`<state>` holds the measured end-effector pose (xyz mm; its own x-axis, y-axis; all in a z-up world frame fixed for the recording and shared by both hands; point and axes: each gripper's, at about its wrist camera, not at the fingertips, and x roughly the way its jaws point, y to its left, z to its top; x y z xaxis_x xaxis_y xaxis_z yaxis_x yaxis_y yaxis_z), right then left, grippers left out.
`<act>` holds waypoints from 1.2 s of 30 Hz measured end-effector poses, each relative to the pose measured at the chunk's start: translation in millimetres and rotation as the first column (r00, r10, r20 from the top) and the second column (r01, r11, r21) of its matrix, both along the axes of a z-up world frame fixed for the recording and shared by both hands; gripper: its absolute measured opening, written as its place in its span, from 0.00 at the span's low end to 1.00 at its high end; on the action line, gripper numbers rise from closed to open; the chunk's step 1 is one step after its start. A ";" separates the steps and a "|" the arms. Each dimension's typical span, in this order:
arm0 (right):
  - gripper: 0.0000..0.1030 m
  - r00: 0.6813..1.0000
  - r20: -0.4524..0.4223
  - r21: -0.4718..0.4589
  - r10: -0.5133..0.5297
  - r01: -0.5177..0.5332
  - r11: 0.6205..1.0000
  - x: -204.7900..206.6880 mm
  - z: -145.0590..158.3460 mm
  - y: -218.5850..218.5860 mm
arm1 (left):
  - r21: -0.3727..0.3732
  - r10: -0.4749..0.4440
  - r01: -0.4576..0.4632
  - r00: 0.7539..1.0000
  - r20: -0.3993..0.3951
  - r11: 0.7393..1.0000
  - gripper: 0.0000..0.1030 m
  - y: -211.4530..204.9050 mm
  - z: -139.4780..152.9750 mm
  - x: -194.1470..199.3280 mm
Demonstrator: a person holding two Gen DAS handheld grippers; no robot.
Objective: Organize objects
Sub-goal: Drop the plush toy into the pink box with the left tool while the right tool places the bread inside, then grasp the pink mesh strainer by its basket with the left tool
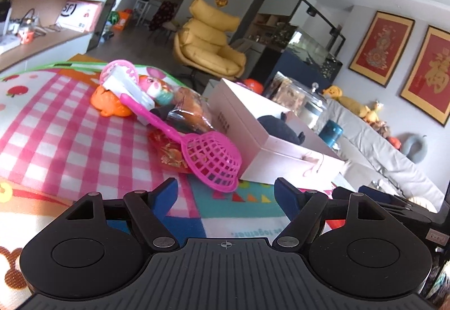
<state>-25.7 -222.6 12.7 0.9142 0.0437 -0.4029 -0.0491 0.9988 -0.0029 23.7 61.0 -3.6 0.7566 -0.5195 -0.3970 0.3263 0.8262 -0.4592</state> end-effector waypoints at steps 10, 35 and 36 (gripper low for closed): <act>0.98 1.000 -0.003 -0.006 -0.027 0.027 1.000 -8.9 -4.5 0.5 | 0.011 0.024 -0.024 1.000 0.008 1.000 0.78 -5.8 -3.5 -6.6; 1.00 0.995 -0.037 0.019 -0.096 0.096 0.995 -12.6 0.3 -3.8 | 0.486 0.052 -0.056 0.998 0.022 0.872 0.77 -89.8 17.1 56.2; 1.00 0.995 -0.036 0.021 -0.095 0.096 0.995 -12.6 0.3 -4.1 | 0.498 0.058 -0.065 0.998 0.028 0.865 0.72 -89.7 14.7 56.2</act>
